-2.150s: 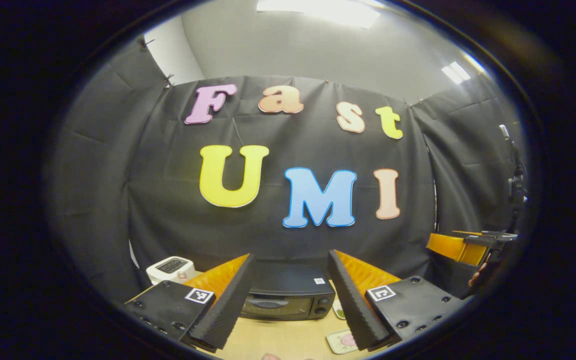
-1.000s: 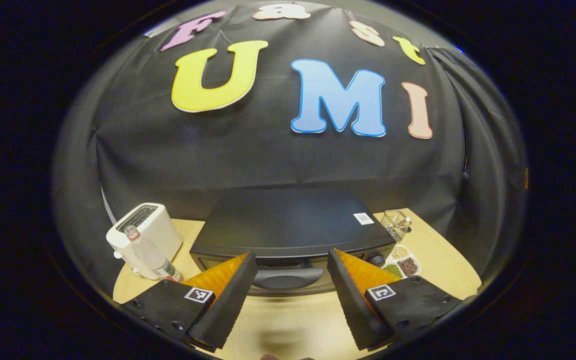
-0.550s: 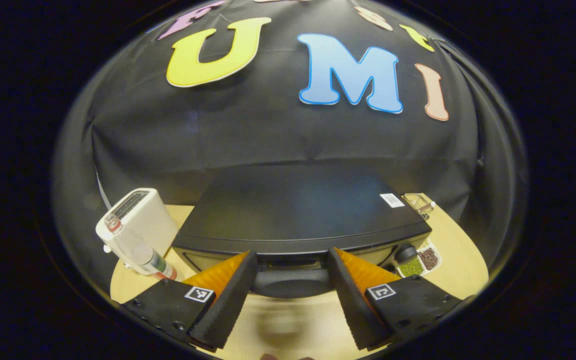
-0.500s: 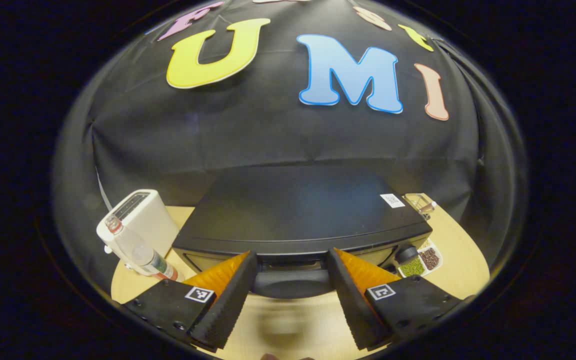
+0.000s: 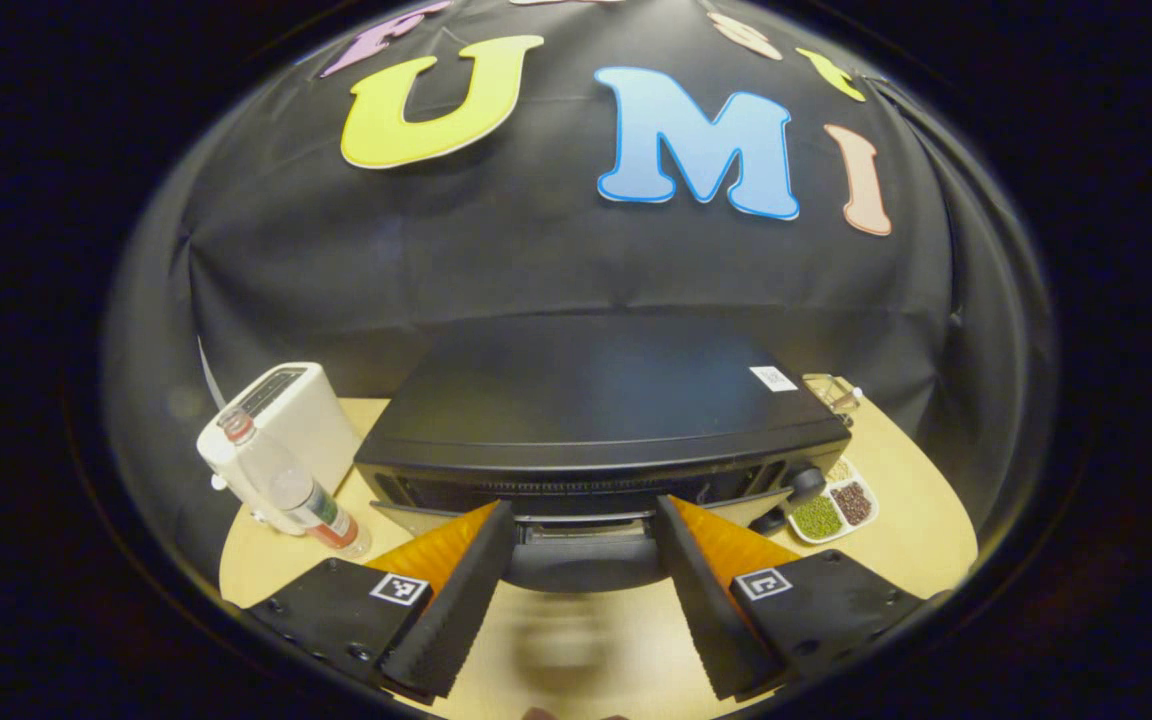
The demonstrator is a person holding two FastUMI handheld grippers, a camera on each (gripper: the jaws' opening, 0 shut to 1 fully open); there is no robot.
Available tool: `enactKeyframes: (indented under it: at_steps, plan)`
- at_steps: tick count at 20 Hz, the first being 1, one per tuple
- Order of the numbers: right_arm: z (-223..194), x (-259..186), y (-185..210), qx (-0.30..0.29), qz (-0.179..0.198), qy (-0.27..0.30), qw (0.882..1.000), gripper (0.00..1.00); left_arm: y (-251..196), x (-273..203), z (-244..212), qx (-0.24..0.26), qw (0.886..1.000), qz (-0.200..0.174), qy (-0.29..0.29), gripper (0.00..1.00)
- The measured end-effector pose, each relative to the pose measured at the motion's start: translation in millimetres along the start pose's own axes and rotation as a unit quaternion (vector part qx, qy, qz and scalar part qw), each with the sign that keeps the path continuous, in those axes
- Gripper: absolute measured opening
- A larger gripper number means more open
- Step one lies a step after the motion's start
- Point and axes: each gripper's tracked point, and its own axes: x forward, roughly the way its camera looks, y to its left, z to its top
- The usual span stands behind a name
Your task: Open the electric oven with the left hand, put the food in, and close the electric oven.
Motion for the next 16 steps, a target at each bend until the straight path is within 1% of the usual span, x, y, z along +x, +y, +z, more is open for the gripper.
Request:
enactKeyframes:
  at_steps: [2, 3, 4, 5, 6, 7, 9, 10, 11, 16]
  plan:
    - [0, 0, 1, -0.002, 0.005, 0.002, 1.000, 0.98, -1, -10, -15, -0.008, 1.000, -0.003, 0.010, 0.92]
    - [-1, -1, 2, -0.003, 0.006, 0.002, 1.000, 0.98, -1, -14, -20, -0.012, 1.000, -0.005, 0.012, 0.99]
    - [-2, -3, 2, -0.003, 0.008, 0.003, 1.000, 0.98, -1, -17, -26, -0.011, 1.000, -0.005, 0.015, 0.96]
    - [-3, -4, 3, -0.003, 0.009, 0.004, 1.000, 0.98, -2, -20, -30, -0.009, 1.000, -0.005, 0.016, 0.99]
    - [-4, -6, 3, -0.002, 0.011, 0.006, 1.000, 0.98, -2, -22, -35, -0.007, 1.000, -0.004, 0.019, 0.96]
    - [-5, -7, 3, -0.002, 0.011, 0.007, 1.000, 0.98, -2, -25, -40, -0.007, 1.000, -0.002, 0.022, 0.99]
    - [-7, -11, 1, -0.003, 0.010, 0.008, 1.000, 0.98, -4, -28, -49, -0.009, 1.000, 0.000, 0.030, 0.96]
    - [-9, -12, -1, -0.003, 0.008, 0.011, 1.000, 0.98, -4, -29, -53, -0.009, 0.999, 0.000, 0.032, 0.92]
    - [-12, -13, -3, -0.003, 0.007, 0.013, 1.000, 0.98, -4, -31, -58, -0.008, 0.999, 0.000, 0.034, 0.99]
    - [-22, -19, -10, 0.000, 0.001, 0.029, 1.000, 0.98, -6, -36, -79, 0.013, 0.999, 0.001, 0.042, 1.00]
